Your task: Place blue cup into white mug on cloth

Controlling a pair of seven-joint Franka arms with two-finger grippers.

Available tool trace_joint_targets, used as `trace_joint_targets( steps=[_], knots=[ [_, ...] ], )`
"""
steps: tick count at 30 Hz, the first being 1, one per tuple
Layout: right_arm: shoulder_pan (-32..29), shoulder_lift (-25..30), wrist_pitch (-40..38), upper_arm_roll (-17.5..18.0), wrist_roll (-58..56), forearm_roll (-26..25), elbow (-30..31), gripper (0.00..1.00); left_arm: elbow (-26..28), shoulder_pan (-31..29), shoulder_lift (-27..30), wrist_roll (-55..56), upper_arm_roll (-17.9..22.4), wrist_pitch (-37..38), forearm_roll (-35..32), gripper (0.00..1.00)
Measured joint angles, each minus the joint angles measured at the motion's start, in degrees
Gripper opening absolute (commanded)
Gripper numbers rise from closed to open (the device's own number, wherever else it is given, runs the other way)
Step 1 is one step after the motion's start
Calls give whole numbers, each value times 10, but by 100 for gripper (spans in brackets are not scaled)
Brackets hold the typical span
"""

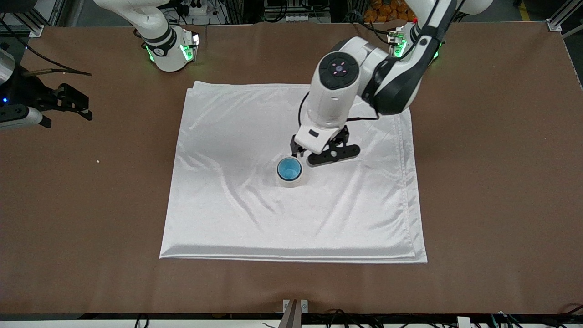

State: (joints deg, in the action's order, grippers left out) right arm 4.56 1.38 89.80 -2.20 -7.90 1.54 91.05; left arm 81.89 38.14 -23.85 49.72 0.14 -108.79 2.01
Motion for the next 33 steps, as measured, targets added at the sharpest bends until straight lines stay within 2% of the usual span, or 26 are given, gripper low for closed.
trace_joint_targets(
  steps=[10,15,26,33],
  knots=[
    [0,0,-1,0,0,1,0,100,111,-77,140,-138,0,53,0,100],
    [0,0,-2,0,1,1,0,100,158,-111,200,-193,0,56,0,100],
    [-1,0,-10,-1,12,1,0,100,208,-173,277,-300,0,88,0,100],
    [-3,0,-13,-3,27,1,0,100,195,-211,294,-364,2,127,0,100]
  ],
)
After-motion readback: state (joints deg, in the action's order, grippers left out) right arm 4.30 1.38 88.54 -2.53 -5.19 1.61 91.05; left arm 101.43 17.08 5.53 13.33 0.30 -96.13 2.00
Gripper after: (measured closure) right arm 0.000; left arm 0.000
